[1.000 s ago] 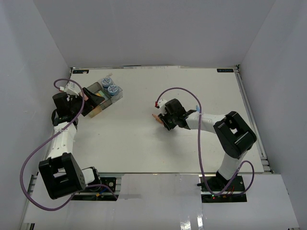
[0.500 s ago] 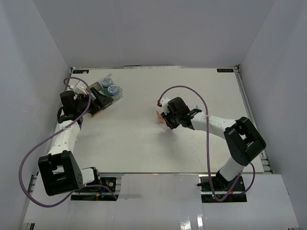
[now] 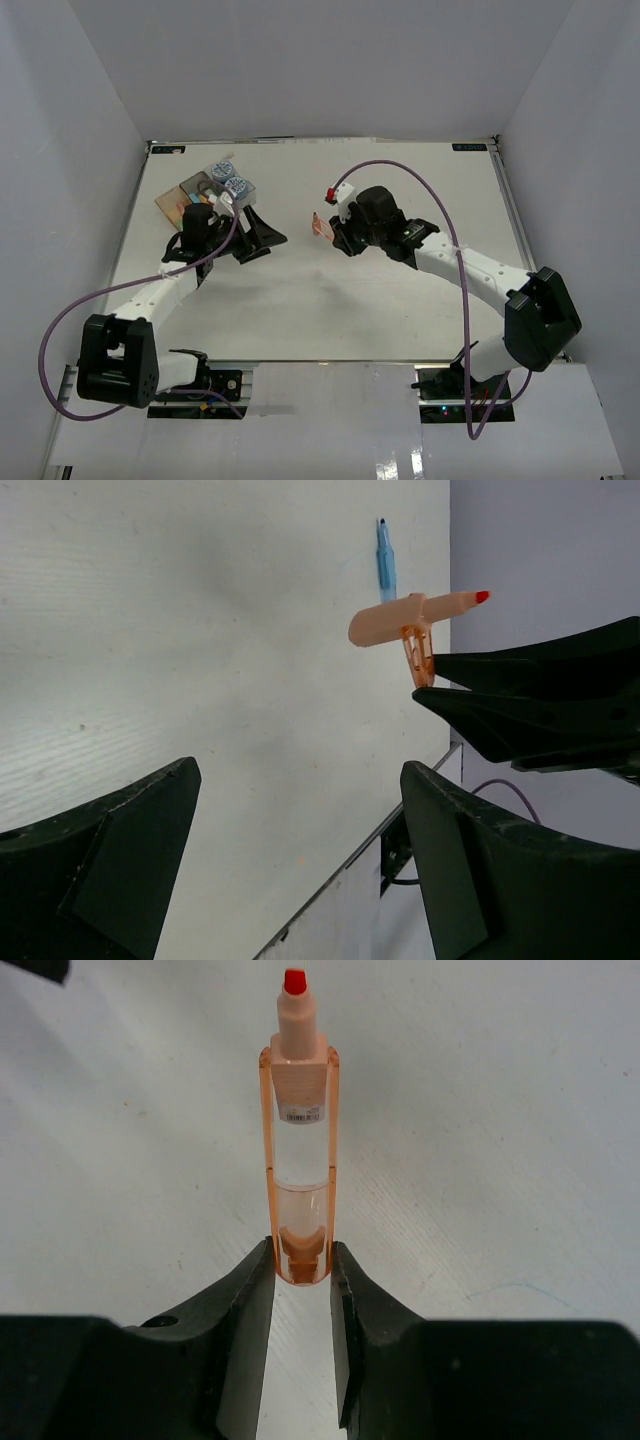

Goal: Sort the stationery into containers
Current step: Pick up the pen from the center of the board.

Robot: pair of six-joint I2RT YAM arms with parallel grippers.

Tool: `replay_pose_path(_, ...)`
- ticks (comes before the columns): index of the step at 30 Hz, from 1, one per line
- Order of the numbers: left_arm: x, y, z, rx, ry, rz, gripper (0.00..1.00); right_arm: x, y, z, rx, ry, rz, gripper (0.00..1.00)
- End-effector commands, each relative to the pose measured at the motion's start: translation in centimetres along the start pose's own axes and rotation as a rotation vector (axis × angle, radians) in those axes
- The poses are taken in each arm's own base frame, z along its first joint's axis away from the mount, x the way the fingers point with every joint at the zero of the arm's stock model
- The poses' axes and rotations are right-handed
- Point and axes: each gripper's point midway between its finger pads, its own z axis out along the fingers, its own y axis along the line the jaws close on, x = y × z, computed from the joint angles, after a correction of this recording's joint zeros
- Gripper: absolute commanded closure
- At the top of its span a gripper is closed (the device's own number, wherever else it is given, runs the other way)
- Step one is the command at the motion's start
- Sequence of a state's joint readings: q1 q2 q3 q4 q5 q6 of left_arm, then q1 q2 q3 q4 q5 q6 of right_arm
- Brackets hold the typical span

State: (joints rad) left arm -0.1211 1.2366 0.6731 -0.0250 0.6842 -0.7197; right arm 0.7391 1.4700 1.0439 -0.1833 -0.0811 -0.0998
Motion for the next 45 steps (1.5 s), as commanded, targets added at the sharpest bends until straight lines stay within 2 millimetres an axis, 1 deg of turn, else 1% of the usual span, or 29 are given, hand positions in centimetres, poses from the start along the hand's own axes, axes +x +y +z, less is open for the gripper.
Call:
replay_pose_path(1, 0.8, -1.7, 1.3, 0.037, 0.002, -0.017, 0.09, -4.2, 1.1, -1.6, -0.043, -0.102, -0.001, 0.8)
replay_pose_path(3, 1.4, -1.9, 2.0, 0.041, 0.012, -0.023, 0.09, -5.4, 1.2, -2.2, -0.044, -0.127, 0.001, 0.8)
replay_pose_path(4, 2.0, -2.3, 2.4, 0.046, 0.03, -0.034, 0.09, -6.0, 1.2, -2.4, -0.045, -0.141, 0.002, 0.8)
replay_pose_path(6, 2.1, -2.8, 2.9, 0.051, 0.023, -0.031, 0.09, -6.6, 1.3, -2.7, -0.046, -0.156, 0.007, 0.8)
replay_pose_path(7, 2.6, -3.4, 3.3, 0.06, 0.034, -0.021, 0.09, -7.0, 1.3, -2.9, -0.046, -0.165, 0.011, 0.8)
replay_pose_path(9, 2.8, -3.5, 3.9, 0.052, 0.041, -0.021, 0.09, -7.8, 1.7, -3.4, -0.064, -0.19, 0.011, 0.8)
replay_pose_path(12, 2.8, -3.8, 4.8, 0.055, 0.041, -0.035, 0.09, -8.8, 2.4, -4.0, -0.095, -0.222, 0.015, 0.8)
replay_pose_path(14, 2.5, -4.5, 5.2, 0.066, 0.027, -0.044, 0.09, -9.3, 2.7, -4.5, -0.108, -0.242, 0.017, 0.79)
replay_pose_path(15, 2.4, -4.5, 5.5, 0.065, 0.023, -0.048, 0.09, -9.4, 2.8, -4.6, -0.11, -0.246, 0.021, 0.79)
replay_pose_path(17, 2.0, -5.3, 5.9, 0.081, 0.002, -0.059, 0.09, -9.7, 2.9, -5.1, -0.115, -0.264, 0.024, 0.79)
replay_pose_path(18, 2.1, -5.5, 6.2, 0.084, 0.003, -0.066, 0.09, -9.7, 3.1, -5.2, -0.117, -0.267, 0.024, 0.79)
replay_pose_path(19, 1.6, -5.9, 6.4, 0.097, -0.02, -0.069, 0.09, -9.8, 3.1, -5.4, -0.117, -0.274, 0.026, 0.79)
replay_pose_path(21, 1.5, -6.5, 6.5, 0.117, -0.032, -0.101, 0.09, -9.8, 3.2, -5.5, -0.123, -0.282, 0.023, 0.79)
replay_pose_path(27, 0.1, -7.6, 6.0, 0.155, -0.116, -0.153, 0.09, -9.7, 3.5, -5.7, -0.133, -0.295, 0.051, 0.79)
replay_pose_path(28, -0.2, -7.9, 5.8, 0.167, -0.132, -0.155, 0.09, -9.4, 3.5, -5.6, -0.135, -0.29, 0.051, 0.79)
replay_pose_path(34, -1.2, -7.9, 5.4, 0.153, -0.193, -0.169, 0.09, -9.2, 3.5, -5.8, -0.131, -0.299, 0.056, 0.79)
replay_pose_path(39, -2.1, -8.4, 5.2, 0.15, -0.225, -0.142, 0.09, -8.9, 3.5, -5.7, -0.126, -0.297, 0.054, 0.79)
replay_pose_path(45, -2.4, -8.6, 5.4, 0.155, -0.227, -0.124, 0.09, -8.7, 3.5, -5.5, -0.128, -0.305, 0.051, 0.79)
